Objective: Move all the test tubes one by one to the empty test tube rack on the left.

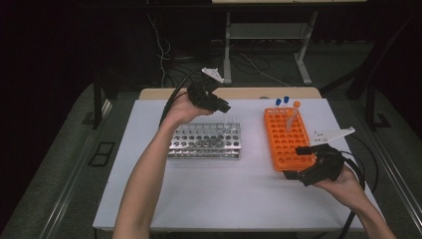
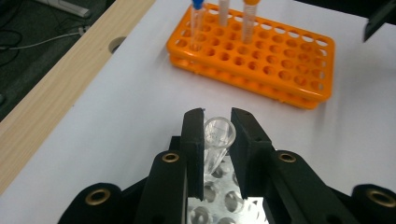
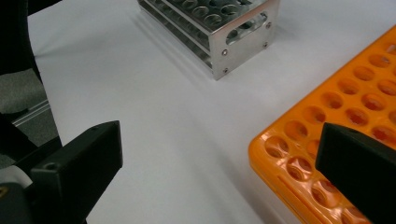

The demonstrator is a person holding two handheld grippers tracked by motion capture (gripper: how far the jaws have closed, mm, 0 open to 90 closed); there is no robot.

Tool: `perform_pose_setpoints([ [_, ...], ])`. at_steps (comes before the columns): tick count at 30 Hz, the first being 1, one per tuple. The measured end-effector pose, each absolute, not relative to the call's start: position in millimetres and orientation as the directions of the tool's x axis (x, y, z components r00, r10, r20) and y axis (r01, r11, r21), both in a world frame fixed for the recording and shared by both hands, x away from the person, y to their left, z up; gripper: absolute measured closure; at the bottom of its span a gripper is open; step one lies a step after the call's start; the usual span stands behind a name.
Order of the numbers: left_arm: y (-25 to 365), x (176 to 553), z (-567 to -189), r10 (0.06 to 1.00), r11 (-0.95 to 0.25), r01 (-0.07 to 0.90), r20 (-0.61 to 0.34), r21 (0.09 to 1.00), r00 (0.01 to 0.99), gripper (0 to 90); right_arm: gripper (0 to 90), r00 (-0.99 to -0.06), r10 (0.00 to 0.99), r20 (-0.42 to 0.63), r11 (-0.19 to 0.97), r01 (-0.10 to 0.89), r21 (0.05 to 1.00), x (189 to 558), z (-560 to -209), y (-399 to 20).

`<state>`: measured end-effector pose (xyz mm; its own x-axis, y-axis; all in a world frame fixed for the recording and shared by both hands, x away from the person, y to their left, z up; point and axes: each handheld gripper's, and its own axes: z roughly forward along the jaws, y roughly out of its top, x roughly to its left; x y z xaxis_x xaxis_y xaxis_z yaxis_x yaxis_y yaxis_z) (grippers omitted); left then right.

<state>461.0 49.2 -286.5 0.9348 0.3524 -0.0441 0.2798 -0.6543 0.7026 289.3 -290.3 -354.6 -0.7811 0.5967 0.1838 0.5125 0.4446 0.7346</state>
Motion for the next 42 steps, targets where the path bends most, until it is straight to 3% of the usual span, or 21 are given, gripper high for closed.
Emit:
perform_pose_setpoints([
  [16, 41.6, 476.2, -307.9, 0.367, -0.645, 0.31, -0.072, 0.698, 0.927, 74.6, 0.2, -0.746, 0.643, 0.175, 0.416, 0.531, 0.738, 294.4, -350.4, -314.0],
  [42, 37.5, 476.5, -338.8, 0.353, -0.676, 0.312, -0.078, 0.667, 0.932, 74.3, 0.2, -0.684, 0.701, 0.202, 0.35, 0.576, 0.738, 334.8, -350.7, -335.6],
])
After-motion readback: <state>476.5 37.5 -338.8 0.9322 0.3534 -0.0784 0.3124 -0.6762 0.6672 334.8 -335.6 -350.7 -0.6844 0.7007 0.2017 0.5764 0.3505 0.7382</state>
